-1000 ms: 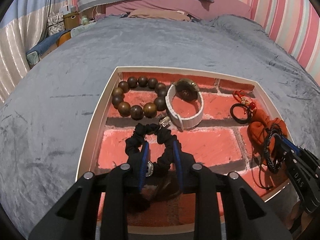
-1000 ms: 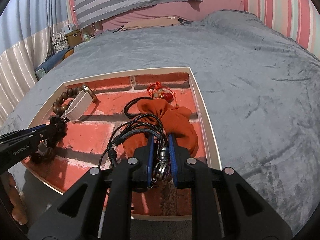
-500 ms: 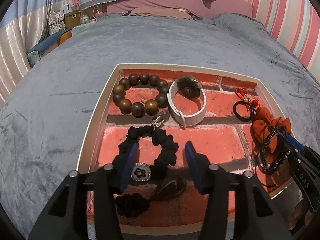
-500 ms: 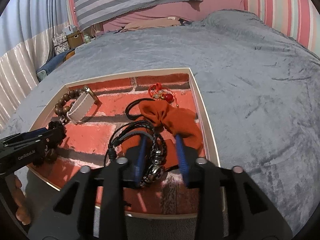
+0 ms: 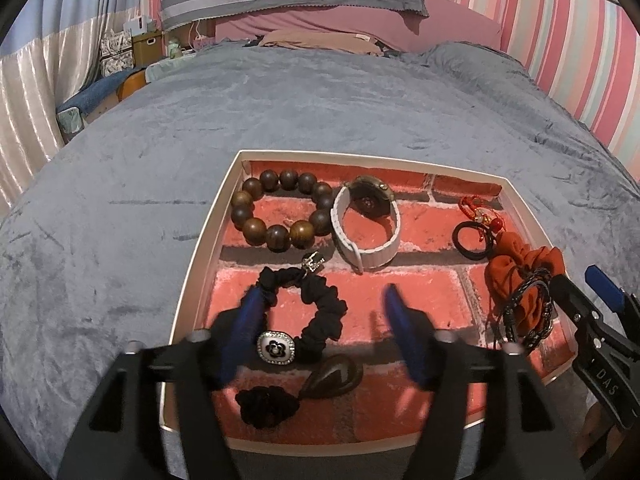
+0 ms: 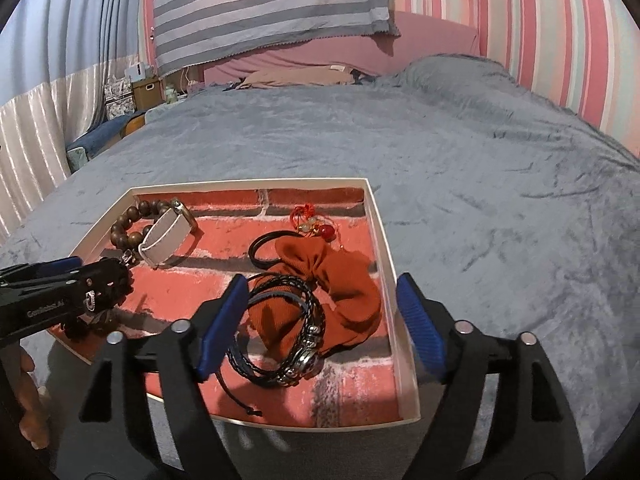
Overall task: Organize jewelry
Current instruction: 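Carry the hair pin and braided bracelet into the tray and open both tools, then grasp the cream flower scrunchie with the left tool while the right tool grasps the black claw clip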
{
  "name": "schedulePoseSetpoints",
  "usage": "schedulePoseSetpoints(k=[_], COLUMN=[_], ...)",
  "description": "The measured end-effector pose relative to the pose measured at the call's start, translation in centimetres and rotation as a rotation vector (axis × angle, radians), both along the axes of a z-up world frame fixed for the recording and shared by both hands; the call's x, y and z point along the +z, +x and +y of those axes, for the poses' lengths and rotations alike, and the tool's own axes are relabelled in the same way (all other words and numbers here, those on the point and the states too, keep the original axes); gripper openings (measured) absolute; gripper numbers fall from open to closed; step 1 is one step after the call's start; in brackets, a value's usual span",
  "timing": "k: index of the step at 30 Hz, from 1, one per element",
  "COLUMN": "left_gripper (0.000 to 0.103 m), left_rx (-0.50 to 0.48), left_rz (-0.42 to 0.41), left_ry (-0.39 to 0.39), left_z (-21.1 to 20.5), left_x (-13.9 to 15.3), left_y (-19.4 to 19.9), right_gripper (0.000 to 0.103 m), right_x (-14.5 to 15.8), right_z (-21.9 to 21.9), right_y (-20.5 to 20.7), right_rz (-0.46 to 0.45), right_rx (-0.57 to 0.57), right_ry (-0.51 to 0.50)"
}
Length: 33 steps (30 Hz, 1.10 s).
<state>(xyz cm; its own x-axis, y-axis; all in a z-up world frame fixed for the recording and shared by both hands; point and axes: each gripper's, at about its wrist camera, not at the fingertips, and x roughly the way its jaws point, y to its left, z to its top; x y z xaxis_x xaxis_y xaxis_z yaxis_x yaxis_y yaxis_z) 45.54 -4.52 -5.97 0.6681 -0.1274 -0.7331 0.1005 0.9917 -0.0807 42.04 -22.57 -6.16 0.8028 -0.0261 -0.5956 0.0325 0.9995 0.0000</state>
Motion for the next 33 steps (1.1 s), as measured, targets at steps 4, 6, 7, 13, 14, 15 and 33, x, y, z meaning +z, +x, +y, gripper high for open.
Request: schedulePoseSetpoints(k=[4, 6, 7, 13, 14, 15, 33], left_gripper=[0.077, 0.078, 0.081, 0.092, 0.092, 0.092, 0.098], left_rx=[0.0, -0.001, 0.0, 0.026, 0.035, 0.04, 0.051], left_rz=[-0.031, -0.047, -0.057, -0.129, -0.138, -0.146, -0.02], left_ry=[-0.003, -0.008, -0.008, 0.014, 0.026, 0.04, 0.085], left_z=[0.1, 0.1, 0.1, 0.3, 0.5, 0.6, 6.7], left_x=[0.9, 1.4, 1.8, 3.9, 4.1, 4.4, -0.7], left_y=[-0.7, -1.1, -1.4, -4.1, -4.7, -5.6, -19.3], right_gripper=[0.089, 0.099, 0.099, 0.099, 0.099, 0.099, 0.099], right_x=[0.4, 0.9, 1.2, 2.5, 2.7, 2.8, -1.1], right_z=[0.1, 0.0, 0.0, -0.1, 0.0, 0.1, 5.3], right_y=[-0.4, -0.9, -1.2, -3.3, -3.8, -4.3, -13.9], right_rz=[-0.02, -0.048, -0.06, -0.082, -0.082, -0.083, 0.102], right_rx=[-0.015, -0.036, -0.045, -0.057, -0.056, -0.053, 0.016], right_ry=[-0.025, -0.045, -0.057, -0.065, -0.058, -0.053, -0.048])
